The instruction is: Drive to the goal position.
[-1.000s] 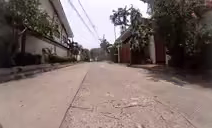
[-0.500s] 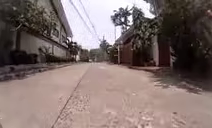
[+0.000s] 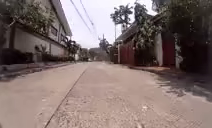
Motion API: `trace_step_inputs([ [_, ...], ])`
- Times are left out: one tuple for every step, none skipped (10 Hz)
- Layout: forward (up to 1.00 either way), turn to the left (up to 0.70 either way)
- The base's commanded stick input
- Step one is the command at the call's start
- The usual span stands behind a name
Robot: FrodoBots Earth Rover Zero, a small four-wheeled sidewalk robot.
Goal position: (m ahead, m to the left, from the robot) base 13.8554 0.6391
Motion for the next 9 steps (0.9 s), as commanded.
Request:
trace_step_inputs([
  [1.0,0.43],
  [1.0,0.43],
  [1.0,0.24],
  [1.0,0.04],
  [1.0,0.03],
  [1.0,0.03],
  [1.0,0.03],
  [1.0,0.03],
  [1.0,0.03],
])
